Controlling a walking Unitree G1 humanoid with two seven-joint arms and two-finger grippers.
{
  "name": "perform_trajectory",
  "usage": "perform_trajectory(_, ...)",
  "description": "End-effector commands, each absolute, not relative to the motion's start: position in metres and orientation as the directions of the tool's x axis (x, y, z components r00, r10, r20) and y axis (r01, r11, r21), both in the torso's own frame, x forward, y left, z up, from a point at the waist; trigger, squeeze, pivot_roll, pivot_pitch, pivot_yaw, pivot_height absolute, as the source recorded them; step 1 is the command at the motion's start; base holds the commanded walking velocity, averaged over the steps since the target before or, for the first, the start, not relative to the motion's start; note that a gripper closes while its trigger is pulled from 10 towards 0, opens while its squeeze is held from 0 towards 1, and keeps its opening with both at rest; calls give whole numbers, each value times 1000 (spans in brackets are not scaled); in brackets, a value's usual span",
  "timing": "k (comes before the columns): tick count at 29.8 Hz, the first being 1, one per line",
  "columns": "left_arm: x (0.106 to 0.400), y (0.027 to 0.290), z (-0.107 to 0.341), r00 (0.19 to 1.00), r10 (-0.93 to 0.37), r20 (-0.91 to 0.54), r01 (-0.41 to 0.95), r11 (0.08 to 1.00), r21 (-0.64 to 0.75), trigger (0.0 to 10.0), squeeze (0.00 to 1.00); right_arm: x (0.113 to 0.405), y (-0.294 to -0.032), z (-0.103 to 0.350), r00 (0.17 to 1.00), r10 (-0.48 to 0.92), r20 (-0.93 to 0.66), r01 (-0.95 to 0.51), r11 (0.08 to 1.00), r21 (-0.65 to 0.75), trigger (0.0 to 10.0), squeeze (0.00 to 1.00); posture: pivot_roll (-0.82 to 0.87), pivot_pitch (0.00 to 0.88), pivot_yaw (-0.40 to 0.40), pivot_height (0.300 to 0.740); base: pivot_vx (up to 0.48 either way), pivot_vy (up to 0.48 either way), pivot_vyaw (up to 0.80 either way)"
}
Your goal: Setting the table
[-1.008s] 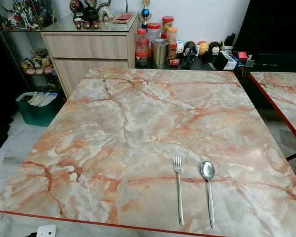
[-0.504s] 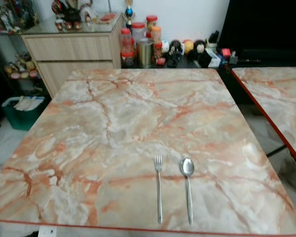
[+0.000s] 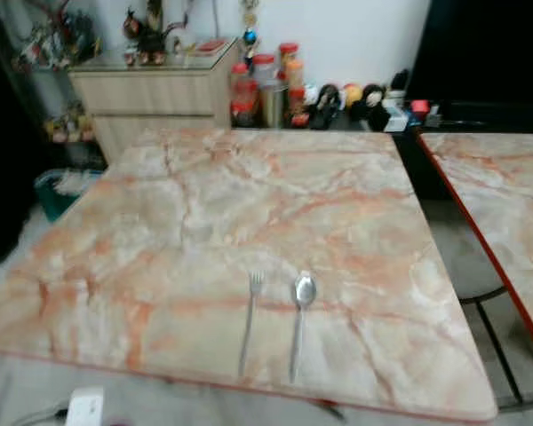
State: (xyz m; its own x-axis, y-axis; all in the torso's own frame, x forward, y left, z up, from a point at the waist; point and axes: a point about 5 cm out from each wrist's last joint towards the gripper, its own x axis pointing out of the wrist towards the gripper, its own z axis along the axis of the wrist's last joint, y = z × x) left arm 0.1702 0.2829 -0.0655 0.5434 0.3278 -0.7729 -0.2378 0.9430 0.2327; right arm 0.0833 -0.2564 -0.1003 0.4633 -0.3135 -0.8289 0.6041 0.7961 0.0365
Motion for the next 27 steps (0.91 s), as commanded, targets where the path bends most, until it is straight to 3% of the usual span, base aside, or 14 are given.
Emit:
perform_trajectory(1, 175, 281, -64, 556, 326, -765, -240, 944, 228, 10000, 0, 79, -262, -99, 451, -329, -830, 613, 789, 21, 10000, 0, 46, 50, 0, 740, 0, -382, 0)
perform_trajectory(7, 174, 278, -66, 552, 323, -769, -245, 944, 220, 10000, 0, 80, -264, -99, 450, -332, -829, 599, 801, 5, 10000, 0, 37, 49, -6, 740, 0, -382, 0)
perform_trajectory(12, 174, 277, -66, 551, 322, -770, -249, 944, 217, 10000, 0, 81, -265, -98, 456, -332, -826, 597, 802, 8, 10000, 0, 36, 49, -11, 740, 0, -382, 478)
perform_trajectory(27, 176, 275, -66, 553, 318, -770, -246, 945, 213, 10000, 0, 81, -265, -98, 453, -334, -827, 617, 787, 20, 10000, 0, 28, 58, -10, 740, 0, -377, 0)
